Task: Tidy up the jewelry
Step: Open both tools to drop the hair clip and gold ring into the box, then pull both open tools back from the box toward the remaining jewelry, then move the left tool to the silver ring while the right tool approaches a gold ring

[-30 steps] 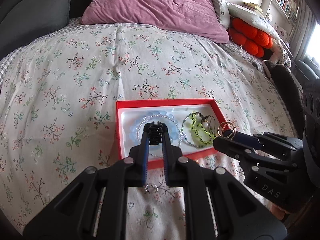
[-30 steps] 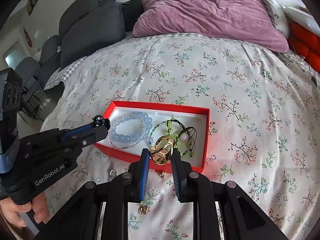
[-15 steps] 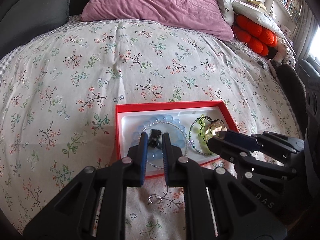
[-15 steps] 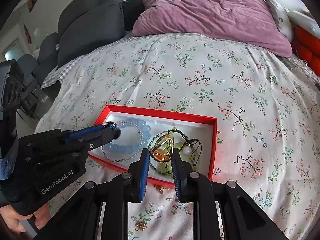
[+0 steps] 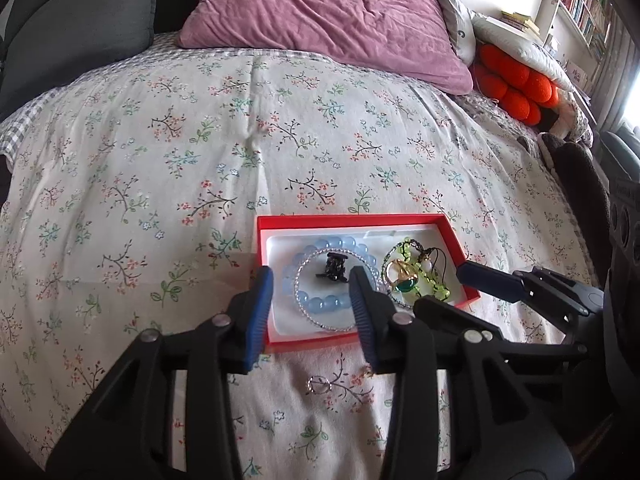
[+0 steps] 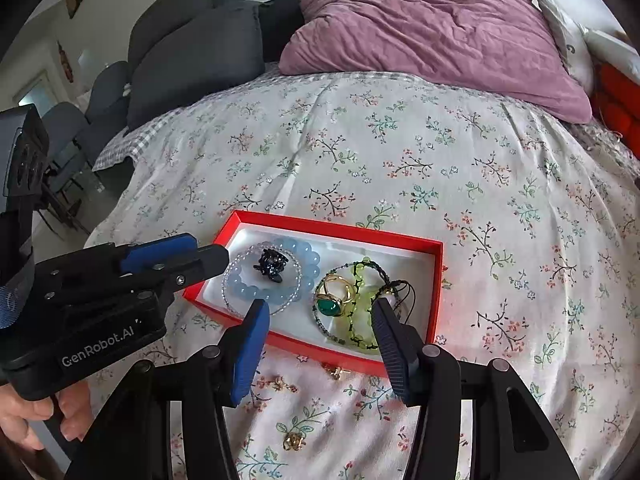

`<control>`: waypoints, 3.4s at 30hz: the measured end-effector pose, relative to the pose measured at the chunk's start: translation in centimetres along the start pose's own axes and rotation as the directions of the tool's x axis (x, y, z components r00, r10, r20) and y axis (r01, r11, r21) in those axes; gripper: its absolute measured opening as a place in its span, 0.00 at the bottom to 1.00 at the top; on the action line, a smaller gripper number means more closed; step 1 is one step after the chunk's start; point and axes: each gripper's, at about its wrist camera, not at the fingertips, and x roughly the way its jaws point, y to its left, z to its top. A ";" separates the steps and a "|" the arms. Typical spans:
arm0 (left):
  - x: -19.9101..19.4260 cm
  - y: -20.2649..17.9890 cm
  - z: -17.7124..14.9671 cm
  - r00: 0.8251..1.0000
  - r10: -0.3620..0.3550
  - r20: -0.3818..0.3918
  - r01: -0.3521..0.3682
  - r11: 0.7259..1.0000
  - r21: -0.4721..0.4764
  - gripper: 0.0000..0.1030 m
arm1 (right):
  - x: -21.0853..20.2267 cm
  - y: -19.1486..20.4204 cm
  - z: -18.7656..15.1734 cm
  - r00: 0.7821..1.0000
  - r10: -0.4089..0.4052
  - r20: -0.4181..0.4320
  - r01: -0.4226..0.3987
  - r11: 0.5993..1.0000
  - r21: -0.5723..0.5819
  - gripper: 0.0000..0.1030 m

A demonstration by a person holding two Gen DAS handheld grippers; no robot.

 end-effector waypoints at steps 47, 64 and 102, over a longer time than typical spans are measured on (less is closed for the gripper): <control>0.4 1.2 -8.1 0.969 0.044 -0.241 -0.032 0.998 0.055 0.83 | -1.8 -2.4 -6.7 0.974 -0.155 -0.167 0.167 0.984 0.058 0.76; 2.8 0.0 -8.4 0.976 -0.082 -0.201 0.109 0.986 0.129 0.51 | -0.9 -2.7 -7.1 0.966 -0.132 -0.223 0.151 0.986 0.069 0.76; 2.8 -0.2 -8.3 0.982 -0.050 -0.181 0.091 0.970 0.227 0.07 | 2.1 0.5 -8.4 0.956 -0.075 -0.282 0.070 0.997 -0.029 0.76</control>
